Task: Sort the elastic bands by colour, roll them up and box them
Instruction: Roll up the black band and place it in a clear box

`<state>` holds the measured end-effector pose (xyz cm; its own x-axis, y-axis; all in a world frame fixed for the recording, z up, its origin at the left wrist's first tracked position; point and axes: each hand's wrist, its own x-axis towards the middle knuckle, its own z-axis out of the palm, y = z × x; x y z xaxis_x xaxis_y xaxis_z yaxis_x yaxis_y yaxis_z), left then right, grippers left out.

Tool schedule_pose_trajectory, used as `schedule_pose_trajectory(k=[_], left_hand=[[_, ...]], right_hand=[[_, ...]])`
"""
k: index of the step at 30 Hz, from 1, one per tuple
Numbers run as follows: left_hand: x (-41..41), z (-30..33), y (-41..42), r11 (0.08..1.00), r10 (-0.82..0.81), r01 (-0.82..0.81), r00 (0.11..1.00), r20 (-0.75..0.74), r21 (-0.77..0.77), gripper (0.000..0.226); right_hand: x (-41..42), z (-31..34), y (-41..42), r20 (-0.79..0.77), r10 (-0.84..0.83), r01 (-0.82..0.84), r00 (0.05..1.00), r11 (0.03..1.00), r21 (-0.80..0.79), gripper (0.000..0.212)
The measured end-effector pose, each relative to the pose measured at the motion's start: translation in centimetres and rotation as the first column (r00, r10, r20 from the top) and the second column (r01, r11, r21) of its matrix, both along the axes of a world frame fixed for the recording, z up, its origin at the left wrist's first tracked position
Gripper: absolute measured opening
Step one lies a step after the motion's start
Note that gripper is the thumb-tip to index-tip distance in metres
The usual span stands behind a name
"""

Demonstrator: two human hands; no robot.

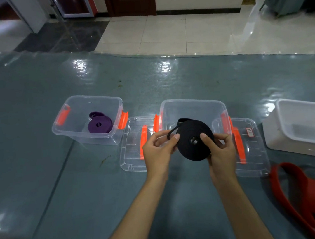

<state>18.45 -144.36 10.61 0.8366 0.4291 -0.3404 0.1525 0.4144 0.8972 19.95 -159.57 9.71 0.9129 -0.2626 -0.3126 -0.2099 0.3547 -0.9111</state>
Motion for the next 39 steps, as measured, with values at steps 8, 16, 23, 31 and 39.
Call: schedule_pose_trajectory(k=[8,16,23,31,39], left_hand=[[9.1,-2.4,-0.5,0.903,-0.063,0.088,0.995,-0.073,0.421,0.024],[15.7,-8.2,-2.1,0.778,-0.080,0.243,0.953,-0.291,0.580,0.021],[19.3,-12.1,-3.0,0.745,-0.109,0.382,0.879,-0.465,0.547,0.026],[21.0,-13.9,-2.8,0.653,-0.117,0.492,0.816,-0.565,0.576,0.029],[19.9,-11.1,-1.9,0.464,-0.201,0.618,0.771,-0.604,0.635,0.040]], right_hand=[[6.8,-1.8,-3.0,-0.086,0.094,-0.116,0.992,0.942,-0.314,0.018],[13.7,-6.5,-4.4,-0.379,0.299,-0.477,0.876,0.653,-0.588,0.039],[17.3,-10.2,-4.5,-0.533,0.392,-0.662,0.750,0.455,-0.596,0.034],[18.4,-11.9,-4.1,-0.602,0.432,-0.741,0.672,0.391,-0.546,0.036],[17.3,-8.4,-3.9,-0.501,0.458,-0.650,0.735,0.264,-0.713,0.034]])
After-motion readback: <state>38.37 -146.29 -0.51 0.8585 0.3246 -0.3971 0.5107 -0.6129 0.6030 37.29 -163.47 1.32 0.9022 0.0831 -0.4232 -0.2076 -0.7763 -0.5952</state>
